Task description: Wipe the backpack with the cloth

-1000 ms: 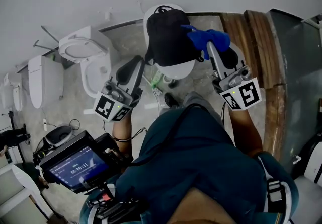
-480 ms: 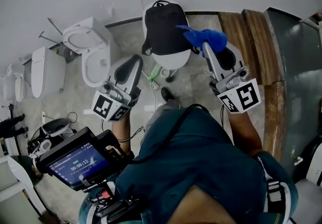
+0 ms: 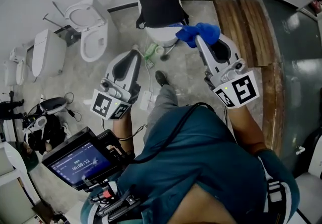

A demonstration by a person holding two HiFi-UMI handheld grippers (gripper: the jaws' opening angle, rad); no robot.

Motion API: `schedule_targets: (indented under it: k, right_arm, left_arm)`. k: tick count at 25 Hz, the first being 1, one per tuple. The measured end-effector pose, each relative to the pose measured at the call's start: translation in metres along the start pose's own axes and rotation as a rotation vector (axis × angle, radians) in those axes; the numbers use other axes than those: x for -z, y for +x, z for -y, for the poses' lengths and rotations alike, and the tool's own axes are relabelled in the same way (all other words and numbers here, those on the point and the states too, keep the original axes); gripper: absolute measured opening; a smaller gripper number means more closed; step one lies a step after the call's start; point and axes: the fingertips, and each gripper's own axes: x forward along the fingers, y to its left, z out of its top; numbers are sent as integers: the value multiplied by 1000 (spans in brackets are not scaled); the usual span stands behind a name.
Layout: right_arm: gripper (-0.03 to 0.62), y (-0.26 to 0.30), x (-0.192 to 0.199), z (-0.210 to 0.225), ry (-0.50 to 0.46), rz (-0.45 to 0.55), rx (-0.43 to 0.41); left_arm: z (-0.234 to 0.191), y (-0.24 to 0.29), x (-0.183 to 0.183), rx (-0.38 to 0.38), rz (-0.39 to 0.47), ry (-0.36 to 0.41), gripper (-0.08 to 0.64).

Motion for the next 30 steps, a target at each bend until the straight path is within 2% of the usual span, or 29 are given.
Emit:
schedule_targets:
  k: [4,7,14,19,23,26,30]
  right_arm:
    - [51,-49,-27,-35,7,-5,-12]
    - [51,-62,-35,-41,21,-8,-7]
    - [51,-68,-24,-61,58,-39,-10]
    - [51,-71,-5,-79,27,-82,19]
    - [51,-77,-23,-74,11,-103,49]
    - [51,-86,-34,-69,3,-89,95]
    - [51,-76,-37,-98,6,-99,94]
  left_arm:
    - [55,-34,-32,-7,10,28,32]
    - [71,-40,-49,-2,33,22,32]
    - [76,-57,-51,-1,8,17,32]
    - [83,-72,-43,29,8,0,32]
    - [89,-67,-57,55,28,-15,32]
    - [88,-65,-48,95,-1,28,32]
    - [81,-87,-65,77,18,-5,32]
